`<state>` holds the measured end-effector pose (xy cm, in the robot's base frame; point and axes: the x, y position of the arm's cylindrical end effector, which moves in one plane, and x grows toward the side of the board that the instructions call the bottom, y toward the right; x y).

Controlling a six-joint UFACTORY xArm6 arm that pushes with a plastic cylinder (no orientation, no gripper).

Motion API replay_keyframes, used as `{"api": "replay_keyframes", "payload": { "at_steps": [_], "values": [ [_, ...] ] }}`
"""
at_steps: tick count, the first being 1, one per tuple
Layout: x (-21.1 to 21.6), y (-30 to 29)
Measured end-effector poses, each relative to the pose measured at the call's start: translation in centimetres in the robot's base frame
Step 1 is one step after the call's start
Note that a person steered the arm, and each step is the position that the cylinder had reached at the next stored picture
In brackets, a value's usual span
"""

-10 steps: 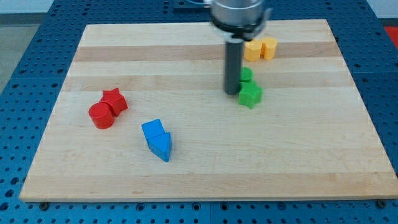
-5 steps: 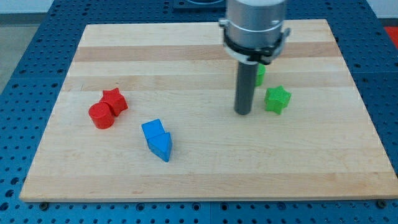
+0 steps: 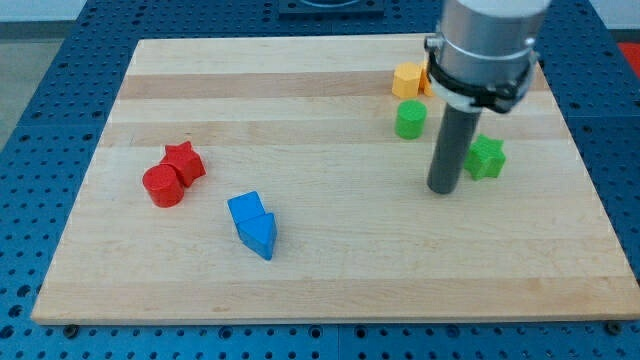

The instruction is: Move the green star and green circle towards the center right

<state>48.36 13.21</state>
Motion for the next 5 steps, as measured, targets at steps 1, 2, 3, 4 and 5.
{"api": "replay_keyframes", "payload": {
  "at_steps": [1, 2, 3, 4, 5],
  "values": [
    [-1.5, 3.5],
    [-3.5, 3.5],
    [-5.6, 3.7],
    [-8.2, 5.3],
    [-6.4, 4.2]
  ]
}}
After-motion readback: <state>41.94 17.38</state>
